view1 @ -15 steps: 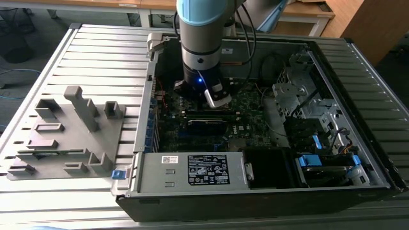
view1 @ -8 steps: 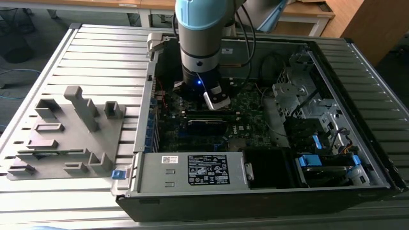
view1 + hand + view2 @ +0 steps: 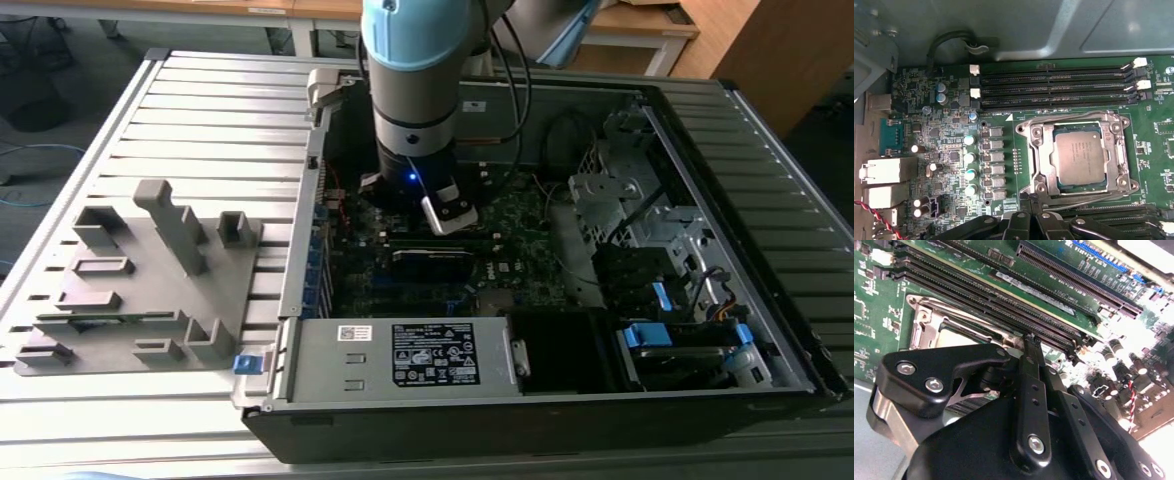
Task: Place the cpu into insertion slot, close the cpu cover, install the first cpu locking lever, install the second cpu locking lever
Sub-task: 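Install the second cpu locking lever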
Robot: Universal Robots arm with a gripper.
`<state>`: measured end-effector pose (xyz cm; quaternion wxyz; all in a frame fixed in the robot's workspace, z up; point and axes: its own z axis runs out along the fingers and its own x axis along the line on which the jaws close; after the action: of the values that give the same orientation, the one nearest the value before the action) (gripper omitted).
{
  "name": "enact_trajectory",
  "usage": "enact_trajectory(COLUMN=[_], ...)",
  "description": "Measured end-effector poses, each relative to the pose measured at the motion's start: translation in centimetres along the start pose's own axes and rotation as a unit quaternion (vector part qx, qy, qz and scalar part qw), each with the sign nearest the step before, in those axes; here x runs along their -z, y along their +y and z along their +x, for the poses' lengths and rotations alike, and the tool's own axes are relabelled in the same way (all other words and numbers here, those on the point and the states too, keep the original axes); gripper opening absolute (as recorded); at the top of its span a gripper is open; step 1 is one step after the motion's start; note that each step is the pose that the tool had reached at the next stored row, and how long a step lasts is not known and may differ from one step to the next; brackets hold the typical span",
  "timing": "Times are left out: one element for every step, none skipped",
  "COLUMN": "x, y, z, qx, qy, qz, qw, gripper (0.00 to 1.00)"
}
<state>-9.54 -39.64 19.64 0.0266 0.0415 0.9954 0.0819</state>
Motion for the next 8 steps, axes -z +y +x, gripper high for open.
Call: enact_trajectory(x=[-0.01,-0.02,-0.01,-0.02,-0.02,-0.02,0.04,0.16], y=[-0.02,-0.02,-0.02,-0.01,-0.01,-0.01,-0.01,0.02], z=[0.05,0.07,0.08,0.09,0.09,0.09,0.08,0.08], qx=[0.000,0.000,0.000,0.000,0.000,0.000,-0.001,-0.001], qy=[0.0001,0.0002,0.0003,0.0004,0.0004,0.0005,0.0006,0.0006], qz=[-0.0011,-0.0026,-0.0041,-0.0054,-0.0063,-0.0074,-0.0084,-0.0091], qw=[1.00000,1.00000,0.99999,0.99999,0.99998,0.99997,0.99996,0.99996], gripper=[0.11,0.11,0.11,0.11,0.11,0.11,0.11,0.11])
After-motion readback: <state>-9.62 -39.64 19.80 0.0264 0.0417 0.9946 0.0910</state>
